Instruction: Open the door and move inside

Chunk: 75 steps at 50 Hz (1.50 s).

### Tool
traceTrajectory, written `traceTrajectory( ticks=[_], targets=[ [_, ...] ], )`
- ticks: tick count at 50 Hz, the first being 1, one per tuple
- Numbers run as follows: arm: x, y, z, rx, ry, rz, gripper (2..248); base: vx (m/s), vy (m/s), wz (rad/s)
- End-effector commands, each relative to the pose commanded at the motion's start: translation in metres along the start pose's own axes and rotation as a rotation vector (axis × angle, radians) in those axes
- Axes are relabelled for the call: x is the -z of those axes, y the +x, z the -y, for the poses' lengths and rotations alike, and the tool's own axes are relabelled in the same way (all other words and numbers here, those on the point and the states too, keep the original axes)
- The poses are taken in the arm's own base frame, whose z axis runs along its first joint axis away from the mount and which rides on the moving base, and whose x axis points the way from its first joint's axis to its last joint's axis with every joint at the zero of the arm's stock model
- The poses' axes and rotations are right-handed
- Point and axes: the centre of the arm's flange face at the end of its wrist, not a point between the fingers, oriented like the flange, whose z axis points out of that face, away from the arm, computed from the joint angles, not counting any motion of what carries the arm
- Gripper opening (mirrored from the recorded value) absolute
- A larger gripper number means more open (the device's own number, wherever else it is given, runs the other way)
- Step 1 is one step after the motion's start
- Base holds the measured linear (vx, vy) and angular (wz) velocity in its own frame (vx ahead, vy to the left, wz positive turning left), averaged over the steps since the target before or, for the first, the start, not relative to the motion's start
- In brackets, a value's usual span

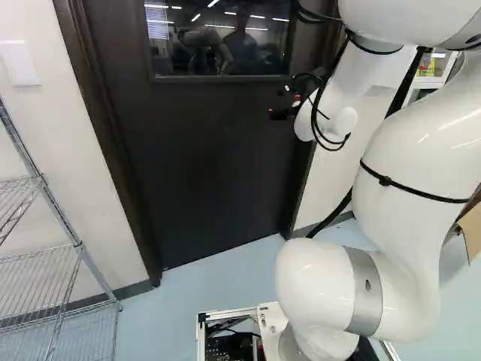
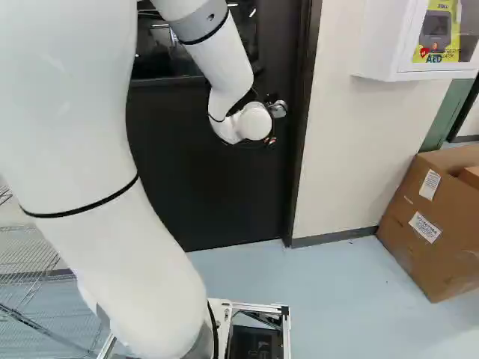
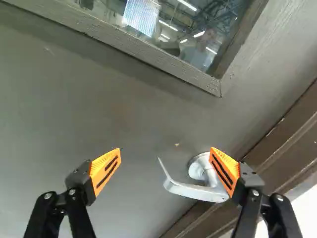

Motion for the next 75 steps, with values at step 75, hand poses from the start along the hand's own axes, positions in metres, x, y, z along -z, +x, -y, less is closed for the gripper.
traceTrajectory(
  ticks=[75],
  targets=[
    [-0.017,-0.062,0.017,-0.061,0.046,0.103,247,0.0,0.0,0.0]
  ],
)
